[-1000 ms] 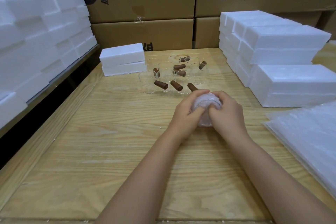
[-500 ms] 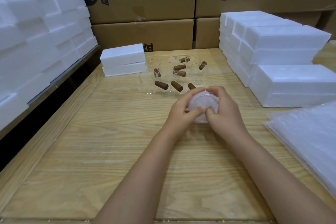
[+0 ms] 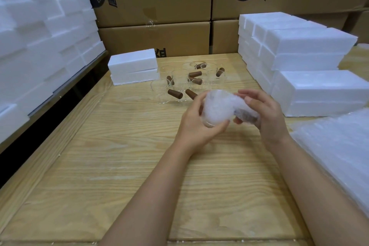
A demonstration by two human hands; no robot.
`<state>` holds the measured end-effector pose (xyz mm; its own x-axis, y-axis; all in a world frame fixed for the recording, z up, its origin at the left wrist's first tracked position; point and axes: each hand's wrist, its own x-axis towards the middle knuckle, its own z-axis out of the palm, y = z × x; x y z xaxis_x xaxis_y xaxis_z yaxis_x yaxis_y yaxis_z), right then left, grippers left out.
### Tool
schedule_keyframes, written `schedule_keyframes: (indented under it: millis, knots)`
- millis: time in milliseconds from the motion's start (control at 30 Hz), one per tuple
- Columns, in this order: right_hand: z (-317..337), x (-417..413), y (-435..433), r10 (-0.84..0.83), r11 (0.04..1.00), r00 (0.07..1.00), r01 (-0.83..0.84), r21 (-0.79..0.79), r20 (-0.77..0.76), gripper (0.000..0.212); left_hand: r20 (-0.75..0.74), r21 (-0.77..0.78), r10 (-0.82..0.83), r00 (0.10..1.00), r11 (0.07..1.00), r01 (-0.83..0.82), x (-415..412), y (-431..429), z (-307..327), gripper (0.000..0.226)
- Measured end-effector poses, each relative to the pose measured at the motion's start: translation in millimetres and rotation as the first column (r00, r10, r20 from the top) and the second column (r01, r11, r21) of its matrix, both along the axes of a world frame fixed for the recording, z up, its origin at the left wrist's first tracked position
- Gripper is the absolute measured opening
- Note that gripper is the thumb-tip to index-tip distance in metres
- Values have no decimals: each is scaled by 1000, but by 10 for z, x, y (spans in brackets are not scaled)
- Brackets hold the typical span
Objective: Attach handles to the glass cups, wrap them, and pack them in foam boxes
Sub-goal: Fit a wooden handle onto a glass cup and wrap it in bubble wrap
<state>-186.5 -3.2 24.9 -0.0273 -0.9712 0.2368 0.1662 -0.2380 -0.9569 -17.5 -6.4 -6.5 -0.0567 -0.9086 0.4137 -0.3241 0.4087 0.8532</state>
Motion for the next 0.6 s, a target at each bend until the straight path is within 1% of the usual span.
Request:
schedule_keyframes:
  millis: [67,167,233,300,400,500,600]
  knots:
    - [-20,12,-2,25,999,999,-24,-44,35,19,-68,87,51,996,995,-45,18,-5,9,70]
    - [-56,81,-18,-34,999,999,34,-19,29,10,-100,146,68,993,988,-53,46,-18,1,68]
    - [-71,101,-36,-73,997,996,72,16,57,7,-101,156,46,994,987,-30,55,-28,-2,74]
    - [-83,98,-51,-101,994,991,98,41,86,4,-84,171,4,996,985,10,63,-38,-10,86]
    - [-99,110,-70,-126,990,979,114,87,159,7,-82,178,-55,995,982,69,76,-41,-23,99]
    - [-107,131,-76,-115,987,972,89,131,207,6,-88,158,-81,993,983,94,92,-23,-8,100]
    - [-105,137,-74,-96,989,967,66,131,237,4,-114,137,-95,989,984,111,102,-10,27,90]
